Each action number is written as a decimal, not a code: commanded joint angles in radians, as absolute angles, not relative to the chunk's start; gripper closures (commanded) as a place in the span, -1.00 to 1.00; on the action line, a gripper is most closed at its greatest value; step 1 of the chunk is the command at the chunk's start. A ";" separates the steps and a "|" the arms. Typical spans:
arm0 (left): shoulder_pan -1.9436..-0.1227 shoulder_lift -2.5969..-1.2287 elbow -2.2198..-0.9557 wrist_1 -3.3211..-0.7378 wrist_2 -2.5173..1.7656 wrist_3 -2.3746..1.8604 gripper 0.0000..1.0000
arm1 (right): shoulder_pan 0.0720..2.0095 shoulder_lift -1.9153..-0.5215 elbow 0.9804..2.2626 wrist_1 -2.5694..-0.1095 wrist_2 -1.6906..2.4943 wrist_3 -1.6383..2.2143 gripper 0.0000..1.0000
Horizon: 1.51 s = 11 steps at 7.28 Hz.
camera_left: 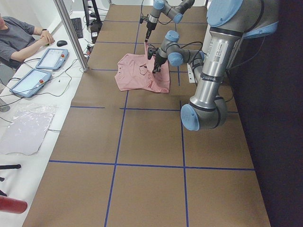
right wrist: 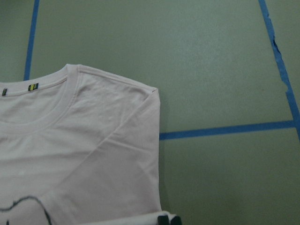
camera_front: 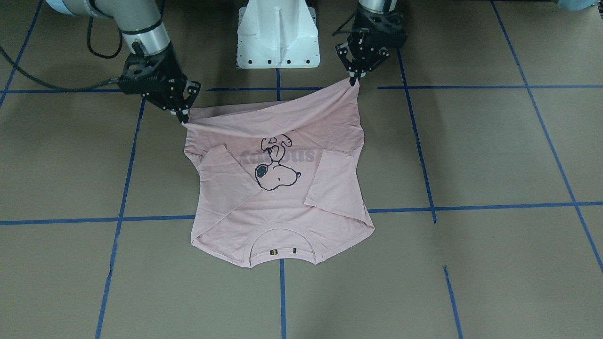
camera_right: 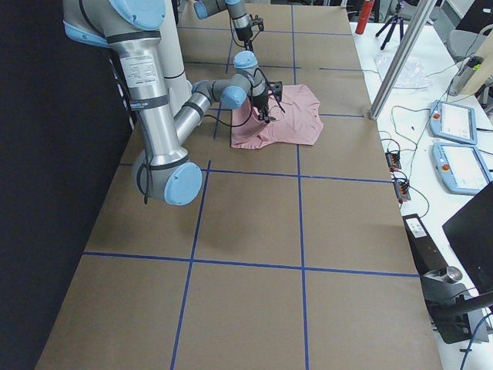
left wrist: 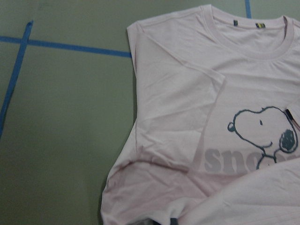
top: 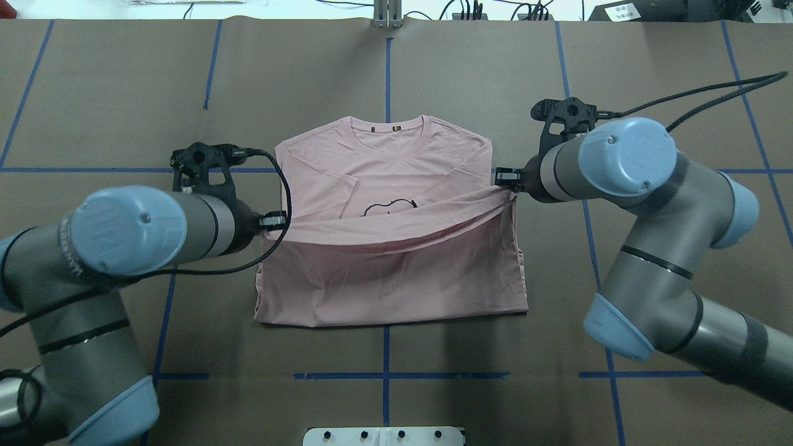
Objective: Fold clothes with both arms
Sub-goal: 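Lift the hem with both grippers and fold it toward the collar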
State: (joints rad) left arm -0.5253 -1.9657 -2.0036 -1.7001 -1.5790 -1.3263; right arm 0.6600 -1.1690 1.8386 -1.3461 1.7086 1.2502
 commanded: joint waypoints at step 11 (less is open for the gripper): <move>-0.699 -2.112 -1.517 -2.029 -1.601 -1.183 1.00 | 0.782 -0.893 1.305 -0.993 1.703 1.239 1.00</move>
